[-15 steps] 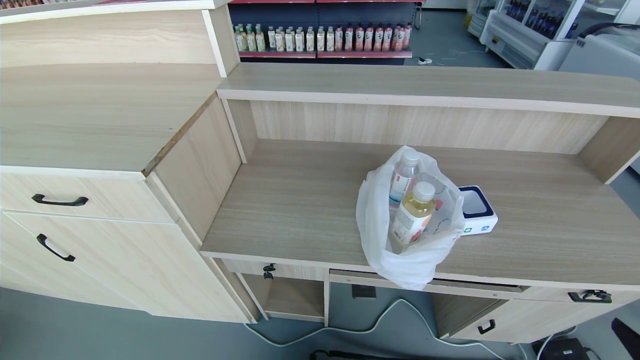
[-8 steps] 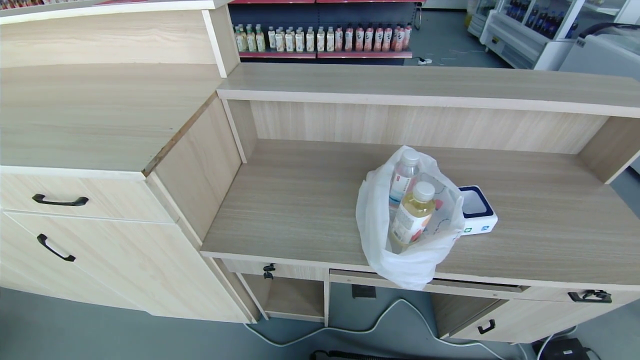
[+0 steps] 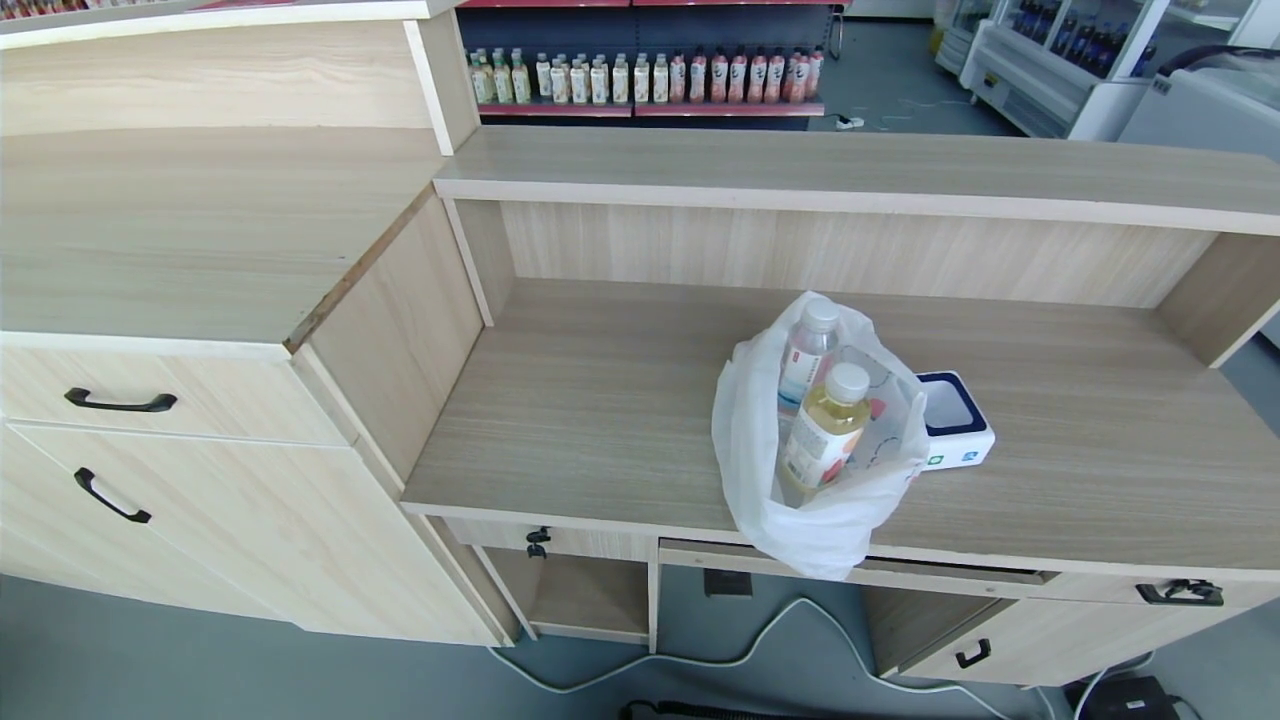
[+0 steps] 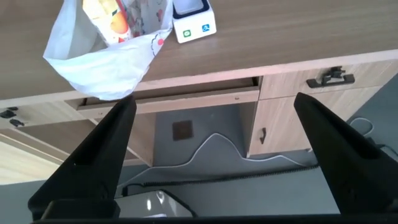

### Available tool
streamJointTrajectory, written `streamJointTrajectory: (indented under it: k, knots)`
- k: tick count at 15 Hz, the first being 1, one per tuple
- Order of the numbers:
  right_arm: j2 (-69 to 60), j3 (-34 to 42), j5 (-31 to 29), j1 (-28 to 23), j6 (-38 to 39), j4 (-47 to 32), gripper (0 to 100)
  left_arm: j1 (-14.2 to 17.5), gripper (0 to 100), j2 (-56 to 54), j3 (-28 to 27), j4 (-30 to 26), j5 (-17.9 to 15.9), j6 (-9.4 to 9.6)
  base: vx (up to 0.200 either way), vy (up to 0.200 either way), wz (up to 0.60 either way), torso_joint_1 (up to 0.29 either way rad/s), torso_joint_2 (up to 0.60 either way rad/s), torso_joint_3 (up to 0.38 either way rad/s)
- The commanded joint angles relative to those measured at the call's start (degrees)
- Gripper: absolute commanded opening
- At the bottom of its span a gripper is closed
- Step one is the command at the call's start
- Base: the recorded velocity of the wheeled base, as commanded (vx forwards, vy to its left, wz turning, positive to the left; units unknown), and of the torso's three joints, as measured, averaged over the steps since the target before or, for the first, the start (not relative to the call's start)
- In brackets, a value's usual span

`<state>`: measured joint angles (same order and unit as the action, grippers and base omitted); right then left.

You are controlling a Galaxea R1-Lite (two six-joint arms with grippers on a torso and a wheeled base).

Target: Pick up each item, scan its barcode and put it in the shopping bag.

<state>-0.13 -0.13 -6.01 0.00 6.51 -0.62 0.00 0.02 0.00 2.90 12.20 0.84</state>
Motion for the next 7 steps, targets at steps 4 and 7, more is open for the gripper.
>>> streamJointTrajectory:
  k: [4,7]
  knots:
    - [0.13,0.05,0.03,0.00,-0.01,-0.08,100,0.00,100,-0.02,0.00,0.00,0.01,-0.05,0.000,0.000,0.00,0.000,0.00,0.000]
    - [0.13,-0.04,-0.05,0.00,0.08,-0.08,100,-0.09,100,-0.02,0.00,0.00,0.01,-0.05,0.000,0.000,0.00,0.000,0.00,0.000]
